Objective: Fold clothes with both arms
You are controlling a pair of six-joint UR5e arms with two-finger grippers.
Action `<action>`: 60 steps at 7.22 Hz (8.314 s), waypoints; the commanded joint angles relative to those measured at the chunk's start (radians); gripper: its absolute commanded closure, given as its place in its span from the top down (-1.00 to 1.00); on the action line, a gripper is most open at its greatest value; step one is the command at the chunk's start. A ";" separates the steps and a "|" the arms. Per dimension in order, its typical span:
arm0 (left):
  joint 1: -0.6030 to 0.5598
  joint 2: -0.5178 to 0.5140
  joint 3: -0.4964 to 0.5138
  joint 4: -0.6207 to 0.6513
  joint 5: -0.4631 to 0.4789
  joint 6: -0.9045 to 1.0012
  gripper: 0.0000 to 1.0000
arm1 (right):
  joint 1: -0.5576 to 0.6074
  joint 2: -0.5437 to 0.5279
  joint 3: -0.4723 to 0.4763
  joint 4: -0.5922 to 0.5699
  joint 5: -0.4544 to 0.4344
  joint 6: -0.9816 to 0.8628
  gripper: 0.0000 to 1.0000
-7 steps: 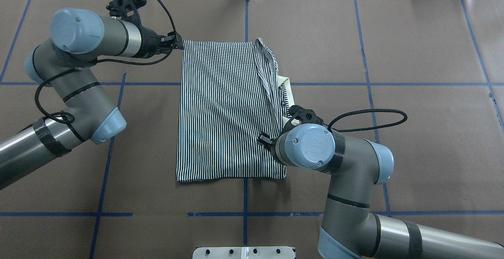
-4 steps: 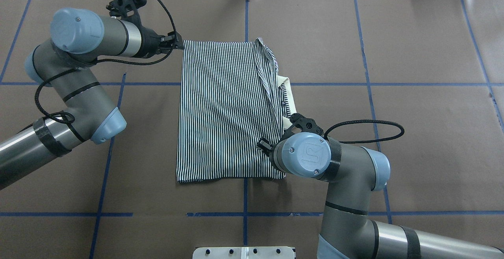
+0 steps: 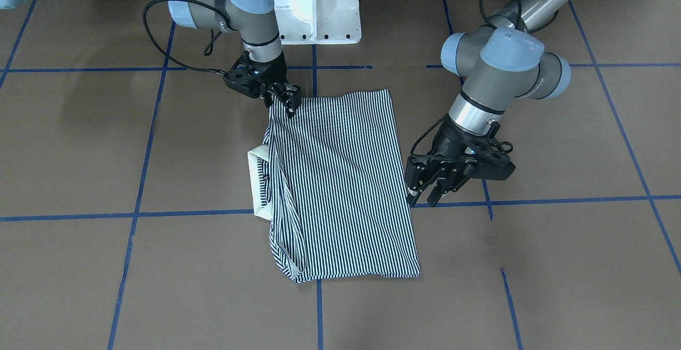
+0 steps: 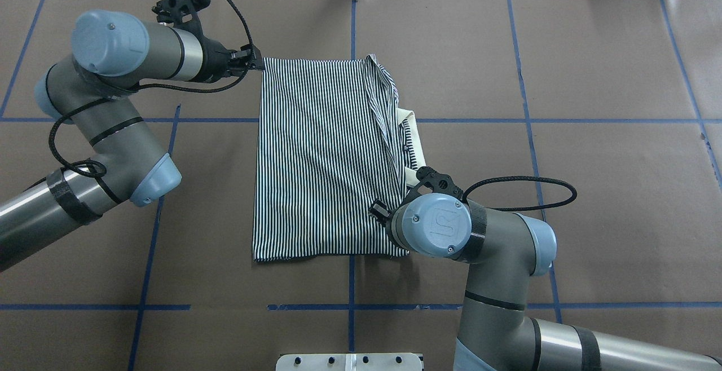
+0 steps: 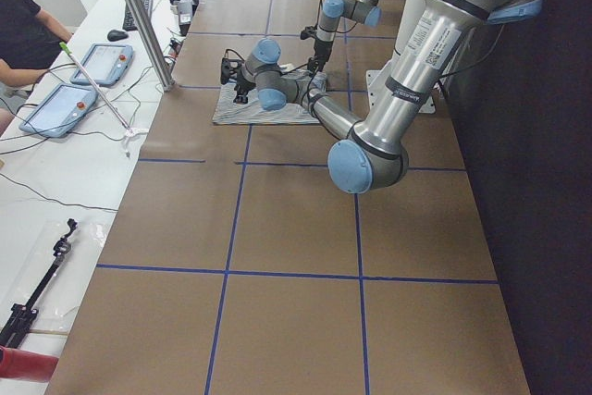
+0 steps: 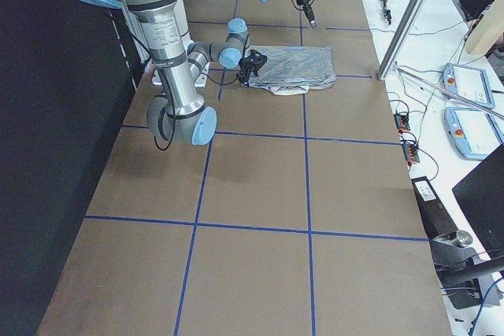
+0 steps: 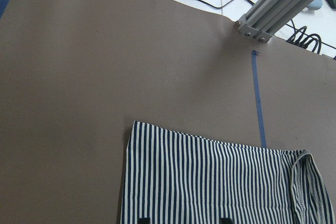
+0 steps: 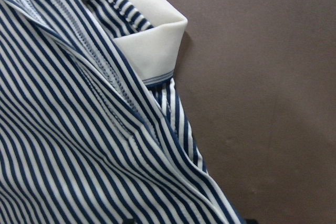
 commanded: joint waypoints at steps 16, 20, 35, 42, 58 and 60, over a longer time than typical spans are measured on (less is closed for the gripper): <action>0.500 0.284 -0.459 0.353 0.307 -0.627 0.24 | 0.004 0.011 0.072 -0.068 0.011 -0.012 -1.00; 0.543 0.286 -0.429 0.373 0.316 -0.627 0.24 | 0.002 0.009 0.070 -0.068 0.011 -0.015 -1.00; 0.571 0.281 -0.490 0.453 0.308 -0.623 -1.00 | 0.002 0.006 0.075 -0.068 0.006 -0.017 -1.00; 0.415 0.098 -0.712 0.779 0.222 -0.541 -1.00 | 0.077 0.033 0.336 -0.357 -0.022 -0.054 -1.00; 0.065 -0.050 -0.124 0.328 0.133 0.105 1.00 | 0.580 0.273 -0.512 0.180 0.455 -0.493 1.00; -0.126 0.148 -0.250 0.327 -0.113 0.482 1.00 | 0.703 0.069 -0.383 0.180 0.553 -0.796 1.00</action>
